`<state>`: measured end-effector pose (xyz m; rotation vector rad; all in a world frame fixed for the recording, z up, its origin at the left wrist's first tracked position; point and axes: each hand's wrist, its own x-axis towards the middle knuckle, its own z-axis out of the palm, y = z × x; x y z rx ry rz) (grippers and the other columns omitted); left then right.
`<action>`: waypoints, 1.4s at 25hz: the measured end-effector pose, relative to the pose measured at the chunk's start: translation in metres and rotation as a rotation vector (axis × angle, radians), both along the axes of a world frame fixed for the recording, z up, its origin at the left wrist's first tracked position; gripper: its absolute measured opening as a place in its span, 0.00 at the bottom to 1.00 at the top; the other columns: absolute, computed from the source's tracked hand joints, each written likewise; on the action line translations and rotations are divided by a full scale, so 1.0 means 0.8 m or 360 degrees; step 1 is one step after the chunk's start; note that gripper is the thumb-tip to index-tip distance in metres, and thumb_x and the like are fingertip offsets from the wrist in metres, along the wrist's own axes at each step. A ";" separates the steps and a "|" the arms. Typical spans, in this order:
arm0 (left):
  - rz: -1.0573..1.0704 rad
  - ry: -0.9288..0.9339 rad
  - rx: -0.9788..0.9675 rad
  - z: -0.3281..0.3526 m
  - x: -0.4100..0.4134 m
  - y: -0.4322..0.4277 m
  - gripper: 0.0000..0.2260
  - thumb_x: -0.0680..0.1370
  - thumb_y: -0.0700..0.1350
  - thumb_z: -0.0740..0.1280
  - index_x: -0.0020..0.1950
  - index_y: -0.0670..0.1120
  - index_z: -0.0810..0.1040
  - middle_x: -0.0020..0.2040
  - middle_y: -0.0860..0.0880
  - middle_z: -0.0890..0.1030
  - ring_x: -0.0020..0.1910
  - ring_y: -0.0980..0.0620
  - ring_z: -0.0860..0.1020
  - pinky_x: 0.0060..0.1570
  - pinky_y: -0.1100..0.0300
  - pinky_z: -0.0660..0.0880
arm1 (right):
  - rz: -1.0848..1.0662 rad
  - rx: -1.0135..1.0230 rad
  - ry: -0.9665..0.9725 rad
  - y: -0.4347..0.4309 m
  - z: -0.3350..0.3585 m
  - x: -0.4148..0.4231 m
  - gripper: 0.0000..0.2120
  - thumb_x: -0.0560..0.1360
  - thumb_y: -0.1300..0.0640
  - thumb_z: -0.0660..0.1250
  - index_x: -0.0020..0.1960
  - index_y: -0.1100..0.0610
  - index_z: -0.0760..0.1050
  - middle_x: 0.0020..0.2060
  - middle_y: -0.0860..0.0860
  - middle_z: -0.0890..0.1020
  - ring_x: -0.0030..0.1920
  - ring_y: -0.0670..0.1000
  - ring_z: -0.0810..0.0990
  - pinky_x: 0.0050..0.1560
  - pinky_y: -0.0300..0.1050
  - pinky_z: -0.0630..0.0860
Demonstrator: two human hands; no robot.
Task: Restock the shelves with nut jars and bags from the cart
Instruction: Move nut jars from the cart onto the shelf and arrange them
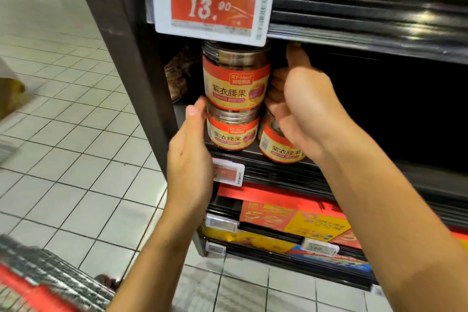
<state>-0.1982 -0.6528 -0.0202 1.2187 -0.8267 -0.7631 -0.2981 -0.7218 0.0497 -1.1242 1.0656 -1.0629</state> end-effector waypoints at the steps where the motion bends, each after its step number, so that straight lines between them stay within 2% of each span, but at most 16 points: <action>1: -0.0017 0.0029 0.0009 0.000 0.006 -0.002 0.15 0.80 0.57 0.51 0.59 0.62 0.75 0.47 0.72 0.79 0.52 0.75 0.75 0.45 0.80 0.69 | 0.0010 0.0032 -0.0033 -0.003 0.001 0.003 0.14 0.82 0.51 0.52 0.48 0.57 0.72 0.33 0.50 0.81 0.31 0.42 0.78 0.36 0.41 0.75; 2: -0.0055 0.0036 0.0022 0.003 0.009 -0.003 0.17 0.78 0.59 0.51 0.59 0.62 0.75 0.48 0.71 0.79 0.54 0.74 0.74 0.45 0.80 0.69 | 0.0027 0.0055 -0.0013 -0.005 0.001 0.005 0.13 0.82 0.53 0.52 0.46 0.56 0.72 0.30 0.47 0.80 0.29 0.40 0.77 0.34 0.37 0.73; 5: -0.0146 -0.0003 0.0085 0.002 0.019 -0.009 0.15 0.76 0.60 0.51 0.44 0.71 0.77 0.45 0.72 0.80 0.50 0.76 0.75 0.47 0.76 0.70 | 0.0051 0.0051 0.0058 -0.006 -0.002 0.007 0.13 0.81 0.53 0.52 0.49 0.57 0.73 0.36 0.48 0.82 0.37 0.42 0.80 0.39 0.38 0.73; 9: -0.0190 -0.0008 0.0048 -0.003 0.026 -0.011 0.14 0.77 0.60 0.52 0.45 0.69 0.77 0.47 0.72 0.79 0.52 0.75 0.75 0.44 0.81 0.69 | -0.0029 0.0103 0.0006 -0.010 -0.001 0.007 0.19 0.81 0.48 0.51 0.58 0.58 0.73 0.45 0.51 0.82 0.47 0.48 0.81 0.48 0.41 0.77; 12: -0.0184 0.0008 0.0009 -0.003 0.024 -0.010 0.15 0.78 0.59 0.52 0.43 0.70 0.77 0.45 0.72 0.79 0.51 0.76 0.75 0.43 0.81 0.68 | -0.0066 0.0189 -0.0108 -0.013 0.004 0.004 0.21 0.82 0.49 0.51 0.63 0.63 0.70 0.51 0.61 0.81 0.50 0.53 0.81 0.45 0.40 0.77; 14: -0.0196 -0.0010 -0.0023 -0.007 0.022 -0.013 0.14 0.79 0.58 0.51 0.50 0.68 0.77 0.49 0.71 0.79 0.54 0.75 0.74 0.48 0.79 0.69 | -0.0097 0.0230 -0.0141 -0.012 0.007 0.002 0.20 0.82 0.50 0.52 0.61 0.64 0.71 0.48 0.60 0.81 0.46 0.52 0.82 0.42 0.39 0.77; 16: -0.0209 -0.0015 -0.0062 -0.013 0.024 -0.017 0.18 0.79 0.59 0.50 0.65 0.61 0.72 0.59 0.67 0.77 0.61 0.71 0.71 0.61 0.70 0.68 | -0.0080 0.0250 -0.0152 -0.010 0.010 0.002 0.19 0.82 0.51 0.52 0.62 0.63 0.71 0.46 0.59 0.82 0.41 0.50 0.81 0.40 0.40 0.77; 18: -0.0191 -0.0036 -0.0036 -0.015 0.025 -0.018 0.24 0.78 0.60 0.50 0.72 0.56 0.67 0.64 0.65 0.73 0.65 0.69 0.69 0.67 0.62 0.64 | -0.0062 0.0246 -0.0139 -0.010 0.011 0.004 0.18 0.82 0.52 0.52 0.62 0.62 0.71 0.44 0.57 0.82 0.40 0.50 0.81 0.41 0.41 0.76; 20: -0.0203 -0.0060 -0.0012 -0.017 0.024 -0.016 0.24 0.78 0.60 0.49 0.72 0.57 0.66 0.65 0.65 0.72 0.66 0.69 0.68 0.68 0.61 0.63 | -0.0050 0.0241 -0.0134 -0.009 0.012 0.005 0.18 0.82 0.52 0.52 0.61 0.63 0.71 0.41 0.57 0.82 0.39 0.49 0.81 0.41 0.41 0.76; 22: -0.0211 -0.0086 0.0012 -0.015 0.024 -0.014 0.24 0.78 0.60 0.50 0.73 0.56 0.65 0.68 0.64 0.71 0.67 0.68 0.67 0.69 0.59 0.62 | -0.0020 0.0241 -0.0117 -0.008 0.013 0.005 0.19 0.82 0.52 0.52 0.62 0.64 0.71 0.44 0.59 0.82 0.40 0.51 0.81 0.42 0.42 0.77; 25: -0.0161 -0.0102 0.0067 -0.015 0.022 -0.006 0.26 0.78 0.61 0.51 0.74 0.55 0.63 0.71 0.62 0.68 0.69 0.66 0.64 0.72 0.57 0.60 | -0.0098 0.0192 -0.0099 -0.015 0.012 -0.014 0.20 0.82 0.53 0.52 0.64 0.67 0.71 0.53 0.65 0.80 0.52 0.60 0.80 0.51 0.49 0.79; 28: 0.0044 -0.0099 -0.0092 -0.024 -0.005 0.025 0.23 0.79 0.55 0.54 0.72 0.50 0.68 0.68 0.58 0.73 0.68 0.64 0.68 0.70 0.59 0.65 | -0.0401 -0.0026 -0.0117 -0.017 -0.007 -0.064 0.16 0.81 0.57 0.51 0.53 0.63 0.75 0.50 0.56 0.82 0.50 0.51 0.81 0.53 0.39 0.76; 30: -0.0059 -0.0052 -0.0063 -0.027 -0.039 0.038 0.21 0.79 0.53 0.54 0.69 0.48 0.72 0.65 0.56 0.76 0.66 0.62 0.72 0.68 0.60 0.67 | -0.0562 0.0043 0.0004 -0.008 -0.037 -0.092 0.15 0.81 0.58 0.50 0.52 0.62 0.75 0.53 0.56 0.81 0.48 0.48 0.79 0.54 0.39 0.74; 33: -0.0342 -0.0058 0.0067 -0.027 -0.081 0.030 0.20 0.81 0.54 0.54 0.70 0.49 0.70 0.66 0.58 0.75 0.66 0.65 0.70 0.70 0.60 0.64 | -0.0325 0.0257 0.0020 0.011 -0.085 -0.104 0.20 0.82 0.52 0.49 0.64 0.63 0.71 0.62 0.55 0.77 0.54 0.46 0.76 0.61 0.42 0.70; 35: -0.0342 -0.0031 0.0111 -0.029 -0.088 0.018 0.21 0.81 0.54 0.52 0.72 0.48 0.68 0.69 0.57 0.72 0.68 0.65 0.68 0.71 0.59 0.62 | -0.0213 0.0203 -0.0009 0.019 -0.101 -0.102 0.22 0.82 0.49 0.49 0.66 0.62 0.69 0.59 0.50 0.78 0.53 0.42 0.77 0.61 0.40 0.70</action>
